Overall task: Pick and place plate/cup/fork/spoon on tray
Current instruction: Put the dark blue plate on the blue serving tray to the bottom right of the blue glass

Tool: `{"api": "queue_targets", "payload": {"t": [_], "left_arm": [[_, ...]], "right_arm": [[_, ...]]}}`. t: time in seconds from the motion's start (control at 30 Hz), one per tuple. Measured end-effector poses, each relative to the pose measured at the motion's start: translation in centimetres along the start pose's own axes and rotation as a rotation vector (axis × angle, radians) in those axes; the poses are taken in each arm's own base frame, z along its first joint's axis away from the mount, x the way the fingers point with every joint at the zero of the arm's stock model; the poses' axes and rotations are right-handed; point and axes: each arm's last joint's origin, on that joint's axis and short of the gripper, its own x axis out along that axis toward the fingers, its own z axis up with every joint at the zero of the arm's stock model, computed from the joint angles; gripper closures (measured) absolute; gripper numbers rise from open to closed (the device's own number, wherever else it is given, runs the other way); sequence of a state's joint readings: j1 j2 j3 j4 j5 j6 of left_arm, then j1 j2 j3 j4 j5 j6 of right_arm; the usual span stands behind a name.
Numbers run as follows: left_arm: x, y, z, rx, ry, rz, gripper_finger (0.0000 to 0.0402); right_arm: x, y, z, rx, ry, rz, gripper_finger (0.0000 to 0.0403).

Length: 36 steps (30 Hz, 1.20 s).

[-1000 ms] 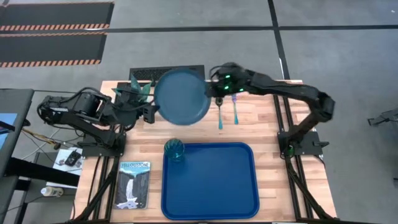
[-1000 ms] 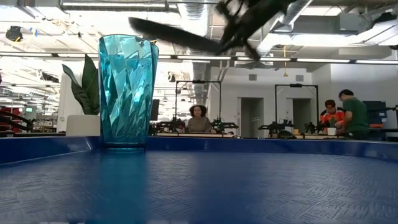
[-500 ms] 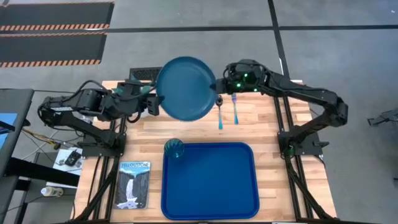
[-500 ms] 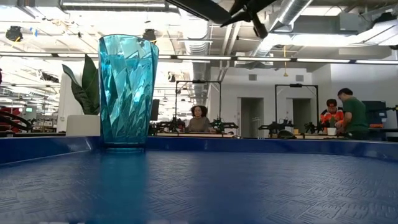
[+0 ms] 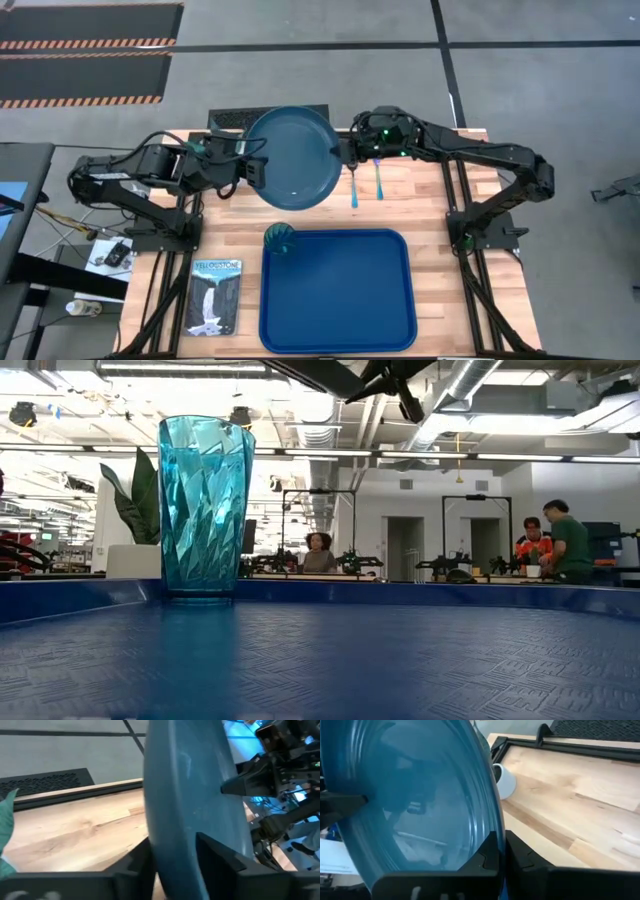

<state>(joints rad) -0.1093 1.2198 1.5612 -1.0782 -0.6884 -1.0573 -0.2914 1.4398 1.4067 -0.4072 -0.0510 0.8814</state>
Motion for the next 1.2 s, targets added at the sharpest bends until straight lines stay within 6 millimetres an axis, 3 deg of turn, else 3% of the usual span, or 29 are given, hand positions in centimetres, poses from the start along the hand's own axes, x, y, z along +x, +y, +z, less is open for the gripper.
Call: {"api": "queue_targets", "payload": {"t": [0.23,0.5,0.67,0.9,1.2], "left_arm": [[0.0,0.2,-0.1,-0.002,0.018,0.016,0.0352],[0.1,0.5,-0.4,-0.016,0.041,0.054,0.038],[0.1,0.8,-0.7,0.032,0.086,0.07,0.0386],[-0.9,1.8,-0.8,0.05,0.19,0.051,0.0386],[-5.3,1.4,-0.6,-0.029,0.344,-0.338,0.0386]], "right_arm": [[-0.1,-0.3,0.3,-0.013,-0.011,-0.016,0.0385],[0.0,-0.5,0.5,-0.06,-0.024,-0.03,0.0381],[-0.2,-1.0,0.4,-0.075,0.039,-0.044,0.0347],[-3.8,-0.6,1.0,-0.121,0.1,0.061,0.0288],[-11.0,0.2,1.0,-0.191,-0.033,0.067,0.0256]]}}
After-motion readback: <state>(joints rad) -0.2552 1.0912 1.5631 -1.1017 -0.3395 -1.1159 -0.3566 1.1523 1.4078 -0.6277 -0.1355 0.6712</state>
